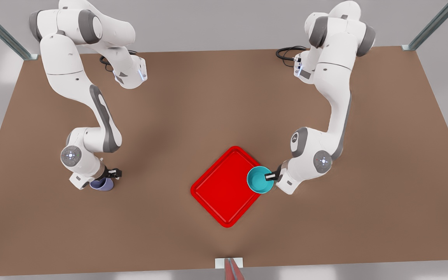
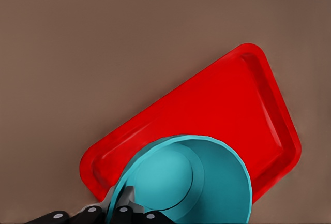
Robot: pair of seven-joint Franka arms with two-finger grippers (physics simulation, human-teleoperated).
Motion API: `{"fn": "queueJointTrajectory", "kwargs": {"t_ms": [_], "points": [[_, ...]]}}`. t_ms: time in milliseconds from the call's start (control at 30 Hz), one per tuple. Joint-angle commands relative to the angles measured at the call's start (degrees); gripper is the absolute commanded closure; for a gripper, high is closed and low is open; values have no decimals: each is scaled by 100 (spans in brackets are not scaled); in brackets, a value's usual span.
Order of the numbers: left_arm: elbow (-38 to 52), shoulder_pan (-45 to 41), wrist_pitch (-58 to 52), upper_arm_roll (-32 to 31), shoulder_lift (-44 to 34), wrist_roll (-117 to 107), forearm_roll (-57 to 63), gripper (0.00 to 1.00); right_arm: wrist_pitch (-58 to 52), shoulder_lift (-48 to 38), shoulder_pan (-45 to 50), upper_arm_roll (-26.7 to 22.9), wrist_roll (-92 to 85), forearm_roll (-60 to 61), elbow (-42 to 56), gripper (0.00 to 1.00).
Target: Place the bowl on the tray with the left arm and the cup on the tray with the right arm
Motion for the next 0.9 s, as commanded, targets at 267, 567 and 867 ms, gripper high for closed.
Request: {"fn": "queueJointTrajectory", "kwargs": {"t_ms": [267, 567, 867], "points": [[93, -629, 306, 0, 339, -586, -1148, 79, 41, 56, 0, 0, 17, 9, -44, 74], [102, -620, 262, 70, 655, -226, -981, 53, 6, 65, 35, 0, 44, 159, -9, 79], [164, -550, -722, 588, 23, -147, 284, 0, -319, -357, 535, -18, -18, 150, -26, 79]]}}
